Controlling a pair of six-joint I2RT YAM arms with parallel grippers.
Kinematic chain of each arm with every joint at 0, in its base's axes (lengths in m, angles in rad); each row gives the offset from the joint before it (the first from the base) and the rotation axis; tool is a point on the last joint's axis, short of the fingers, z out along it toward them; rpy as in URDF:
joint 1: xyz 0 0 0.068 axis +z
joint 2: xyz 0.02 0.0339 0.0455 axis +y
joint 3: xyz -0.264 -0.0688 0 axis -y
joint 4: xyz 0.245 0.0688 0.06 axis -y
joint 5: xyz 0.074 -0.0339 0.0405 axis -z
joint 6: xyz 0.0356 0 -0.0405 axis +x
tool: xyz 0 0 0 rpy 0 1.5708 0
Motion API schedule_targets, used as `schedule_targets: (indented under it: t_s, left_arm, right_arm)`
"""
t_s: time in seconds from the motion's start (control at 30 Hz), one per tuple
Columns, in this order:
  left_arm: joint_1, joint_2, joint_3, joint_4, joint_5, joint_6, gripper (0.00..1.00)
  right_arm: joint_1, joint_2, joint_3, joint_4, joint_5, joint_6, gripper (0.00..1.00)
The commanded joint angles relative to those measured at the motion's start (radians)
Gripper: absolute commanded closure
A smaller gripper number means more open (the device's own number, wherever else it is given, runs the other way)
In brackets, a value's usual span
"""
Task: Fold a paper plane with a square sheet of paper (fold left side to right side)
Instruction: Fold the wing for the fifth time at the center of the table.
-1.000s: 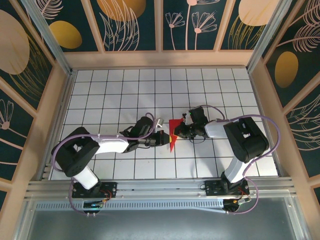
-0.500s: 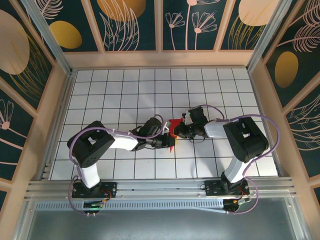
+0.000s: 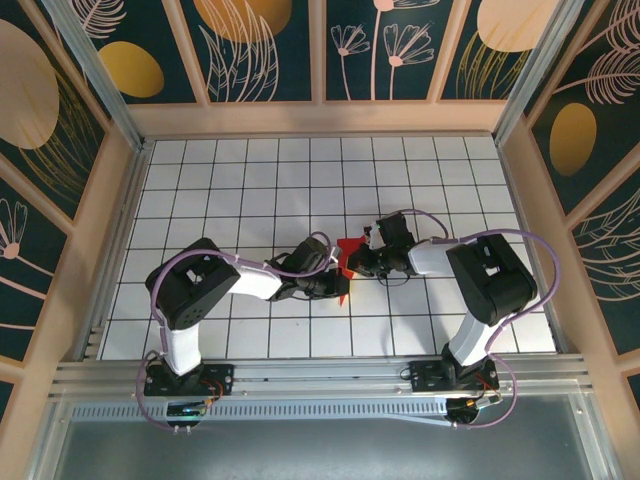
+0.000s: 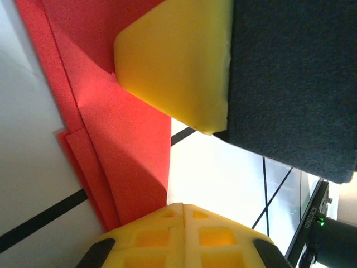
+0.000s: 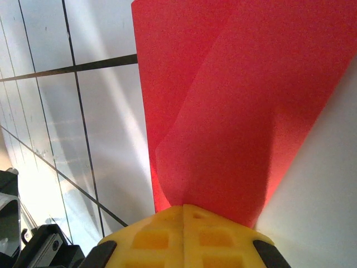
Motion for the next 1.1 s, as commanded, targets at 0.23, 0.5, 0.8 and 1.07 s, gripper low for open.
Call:
schedule_targets:
  t_s: [0.23,0.5,0.8,1.07]
  left_arm:
    - [-0.015,0.043,-0.015,-0.088,-0.048,0.025,1.00]
    - [-0.017,0.034,-0.020,-0.086,-0.054,0.025,1.00]
    - [-0.019,0.018,-0.023,-0.080,-0.050,0.022,1.00]
    - [-0.018,-0.056,-0.002,-0.033,0.003,-0.012,1.00]
  right_arm:
    - [-0.030,-0.114,0.033,-0.043,0.034,0.006,1.00]
    - [-0.057,-0.024,0.078,-0.008,0.004,-0.009,1.00]
    - [-0.079,0.046,0.094,-0.029,0.032,-0.039,1.00]
    - [-0.093,0.100,0.077,-0.062,0.056,-0.047,1.00]
